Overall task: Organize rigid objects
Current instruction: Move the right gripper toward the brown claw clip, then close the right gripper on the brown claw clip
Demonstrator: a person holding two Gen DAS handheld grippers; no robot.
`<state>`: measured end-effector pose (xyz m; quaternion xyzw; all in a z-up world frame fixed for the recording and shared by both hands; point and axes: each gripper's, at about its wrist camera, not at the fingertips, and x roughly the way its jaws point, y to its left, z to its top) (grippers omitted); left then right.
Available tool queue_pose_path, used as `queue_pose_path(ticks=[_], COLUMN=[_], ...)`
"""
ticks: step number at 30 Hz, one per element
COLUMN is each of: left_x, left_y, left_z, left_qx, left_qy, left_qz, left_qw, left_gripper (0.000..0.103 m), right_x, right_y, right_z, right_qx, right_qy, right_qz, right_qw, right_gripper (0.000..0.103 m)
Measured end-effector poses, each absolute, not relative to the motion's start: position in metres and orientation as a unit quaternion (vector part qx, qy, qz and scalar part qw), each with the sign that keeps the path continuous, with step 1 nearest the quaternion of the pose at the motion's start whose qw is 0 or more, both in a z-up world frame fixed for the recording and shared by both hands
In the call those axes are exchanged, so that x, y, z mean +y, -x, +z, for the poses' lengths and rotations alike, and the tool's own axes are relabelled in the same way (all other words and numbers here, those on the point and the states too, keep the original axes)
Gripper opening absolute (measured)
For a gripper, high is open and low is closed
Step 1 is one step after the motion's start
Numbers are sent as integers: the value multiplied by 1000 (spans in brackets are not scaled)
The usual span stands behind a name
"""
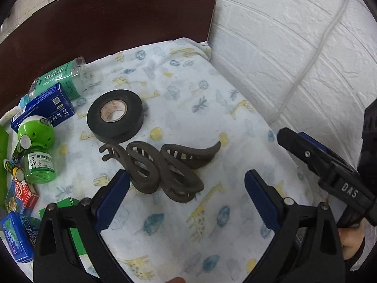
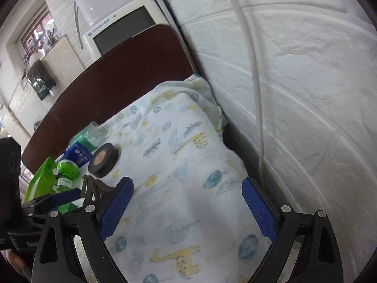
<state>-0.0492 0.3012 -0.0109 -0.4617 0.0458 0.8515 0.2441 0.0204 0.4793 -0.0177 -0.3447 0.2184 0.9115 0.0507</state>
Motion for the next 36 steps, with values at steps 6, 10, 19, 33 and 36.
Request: queue_pose_path(ticks=[6, 10, 19, 33, 36], left_x=[280, 268, 256, 270, 277], left_y=[44, 45, 45, 62, 70], left_z=[1, -4, -6, -29, -33], left_qx=[112, 154, 164, 218, 223], left_qy=[403, 383, 388, 404, 406], left_qz=[891, 895, 883, 858, 854], left_qw=[177, 170, 208, 230, 239], left_gripper=[97, 97, 95, 93, 91], right_x=[461, 435, 409, 395, 398], right_y=[-15, -9, -9, 14, 19], right_z=[-14, -18, -18, -37, -35], right_qx=[201, 178, 155, 139, 140], right_qy=[346, 355, 360, 397, 392], right_qz=[917, 917, 915, 899, 901], right_qw=[6, -43, -102, -121, -125], right_gripper=[95, 95, 95, 95, 95])
